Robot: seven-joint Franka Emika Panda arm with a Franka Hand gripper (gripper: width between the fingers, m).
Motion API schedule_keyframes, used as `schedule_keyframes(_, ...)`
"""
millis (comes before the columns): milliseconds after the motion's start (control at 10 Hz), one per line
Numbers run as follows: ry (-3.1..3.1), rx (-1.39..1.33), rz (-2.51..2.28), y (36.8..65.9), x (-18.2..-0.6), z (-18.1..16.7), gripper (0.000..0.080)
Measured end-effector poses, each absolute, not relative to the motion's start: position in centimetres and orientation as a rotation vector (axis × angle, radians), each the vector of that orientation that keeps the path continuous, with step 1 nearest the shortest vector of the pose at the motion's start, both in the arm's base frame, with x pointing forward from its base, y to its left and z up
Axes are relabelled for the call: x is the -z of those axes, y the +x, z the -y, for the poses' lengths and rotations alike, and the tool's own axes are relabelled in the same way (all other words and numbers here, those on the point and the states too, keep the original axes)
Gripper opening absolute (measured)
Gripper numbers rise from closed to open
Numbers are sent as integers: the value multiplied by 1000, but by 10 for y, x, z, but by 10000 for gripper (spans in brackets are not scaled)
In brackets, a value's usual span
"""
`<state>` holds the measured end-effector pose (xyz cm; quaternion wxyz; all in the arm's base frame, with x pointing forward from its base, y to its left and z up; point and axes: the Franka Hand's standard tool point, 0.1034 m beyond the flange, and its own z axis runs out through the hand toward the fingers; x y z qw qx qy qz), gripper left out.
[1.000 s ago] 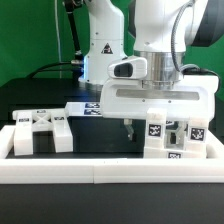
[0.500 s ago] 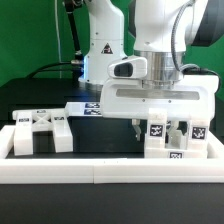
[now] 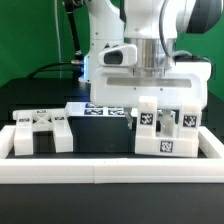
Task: Assemble chair
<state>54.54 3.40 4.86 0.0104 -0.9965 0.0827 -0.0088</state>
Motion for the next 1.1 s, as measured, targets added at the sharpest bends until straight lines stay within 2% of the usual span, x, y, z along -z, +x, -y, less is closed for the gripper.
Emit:
schedule_keyframes(300, -3091, 20, -287, 549, -75, -17, 333)
schedule_keyframes(600, -3085, -83, -288, 540, -68, -19, 333)
schedule_keyframes(800, -3041, -398, -282, 532, -73, -22, 333)
schedule_keyframes(1100, -2967, -695, -266, 522, -82, -28, 333)
